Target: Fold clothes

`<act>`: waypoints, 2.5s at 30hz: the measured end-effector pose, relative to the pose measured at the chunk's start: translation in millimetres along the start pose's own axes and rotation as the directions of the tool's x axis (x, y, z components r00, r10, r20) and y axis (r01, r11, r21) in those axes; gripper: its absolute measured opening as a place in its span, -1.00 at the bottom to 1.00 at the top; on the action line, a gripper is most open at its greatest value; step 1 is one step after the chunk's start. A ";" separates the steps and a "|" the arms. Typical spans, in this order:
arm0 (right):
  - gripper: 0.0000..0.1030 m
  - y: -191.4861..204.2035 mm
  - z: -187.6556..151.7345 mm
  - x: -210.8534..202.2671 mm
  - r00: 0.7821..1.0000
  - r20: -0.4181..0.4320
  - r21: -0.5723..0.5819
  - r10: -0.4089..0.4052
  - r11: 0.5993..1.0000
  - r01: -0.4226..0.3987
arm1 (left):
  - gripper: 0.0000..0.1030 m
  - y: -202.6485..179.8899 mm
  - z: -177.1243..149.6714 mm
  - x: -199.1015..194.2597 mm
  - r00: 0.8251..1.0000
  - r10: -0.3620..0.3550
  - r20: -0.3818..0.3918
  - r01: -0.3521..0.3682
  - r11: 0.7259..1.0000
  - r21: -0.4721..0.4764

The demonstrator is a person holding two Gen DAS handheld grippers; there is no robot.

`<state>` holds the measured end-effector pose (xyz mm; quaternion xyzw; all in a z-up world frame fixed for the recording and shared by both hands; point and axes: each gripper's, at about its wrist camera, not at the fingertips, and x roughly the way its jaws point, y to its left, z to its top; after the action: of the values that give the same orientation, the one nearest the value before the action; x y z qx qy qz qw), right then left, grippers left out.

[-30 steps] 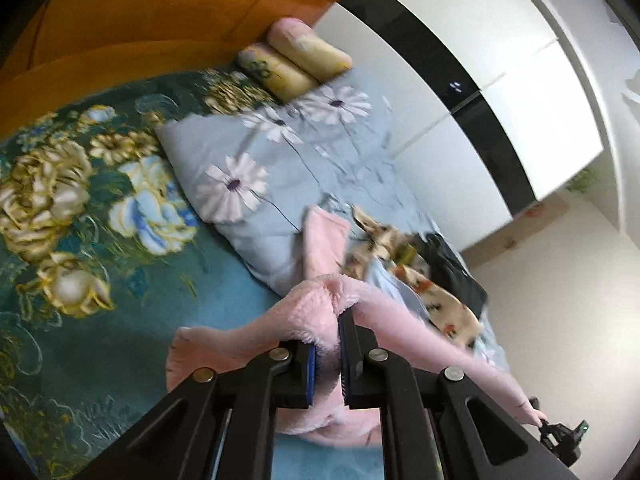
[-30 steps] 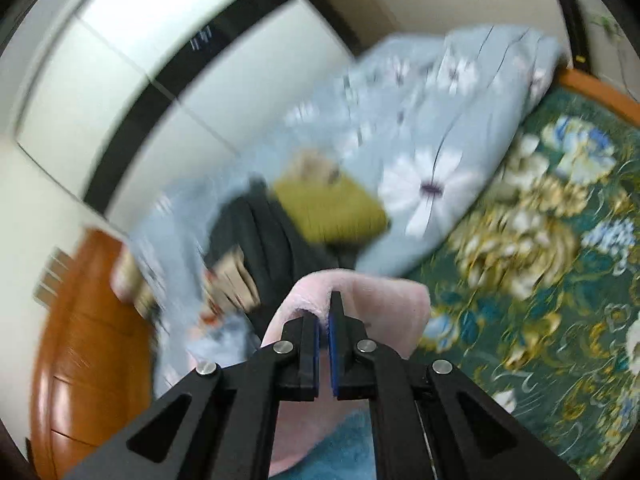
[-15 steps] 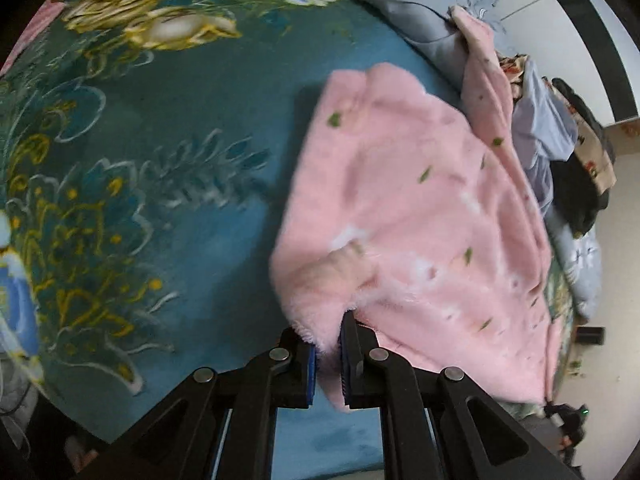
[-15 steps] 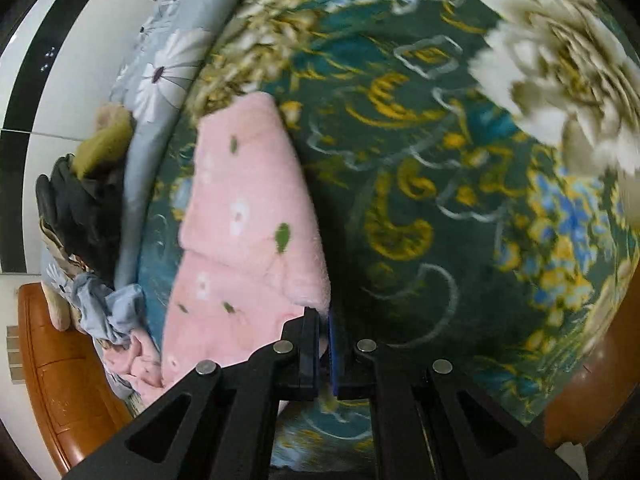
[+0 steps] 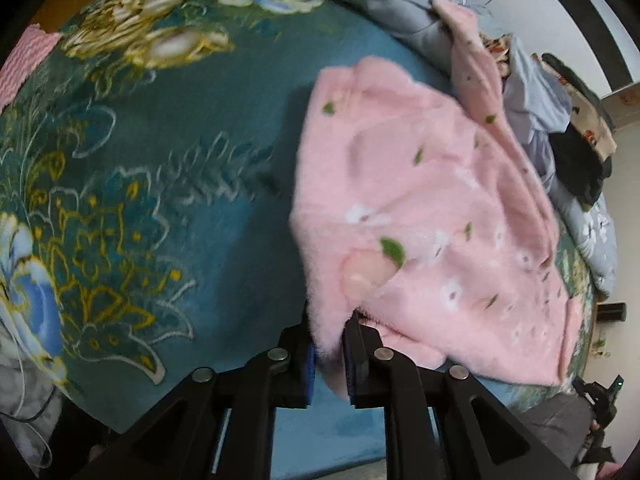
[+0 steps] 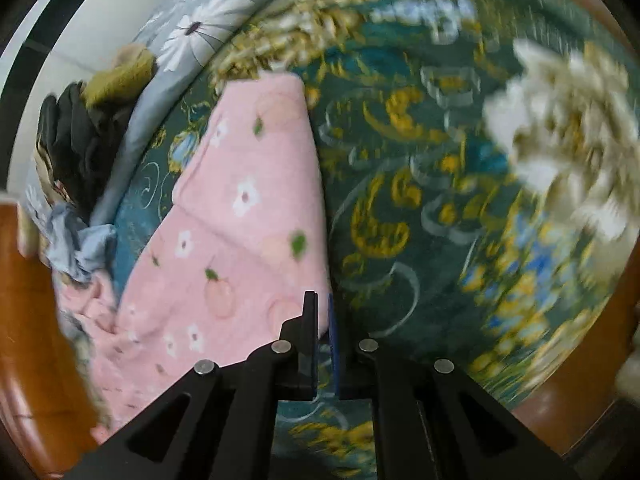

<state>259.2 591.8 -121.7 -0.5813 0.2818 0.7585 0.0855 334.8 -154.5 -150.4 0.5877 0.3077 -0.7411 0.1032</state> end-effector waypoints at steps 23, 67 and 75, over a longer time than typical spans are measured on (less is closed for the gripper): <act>-0.90 95.0 69.9 86.7 0.996 -0.032 -0.300 -0.081 0.952 0.068 | -0.09 -45.4 38.6 -15.7 0.994 0.081 0.076 -0.077 0.996 -0.052; -0.29 268.8 3.1 58.6 0.990 -0.042 -0.448 0.132 0.883 -0.137 | 0.04 -152.0 269.4 86.5 0.937 -0.230 0.263 0.269 0.956 -0.121; -0.29 229.2 12.8 52.5 0.995 -0.039 -0.367 0.087 0.925 -0.095 | -0.91 -160.0 273.0 86.0 0.939 -0.209 0.275 0.255 0.956 -0.144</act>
<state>127.5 398.7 -93.2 -0.5817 0.1620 0.7946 -0.0632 7.2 -167.9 -144.5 0.4348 0.4237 -0.7876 0.1056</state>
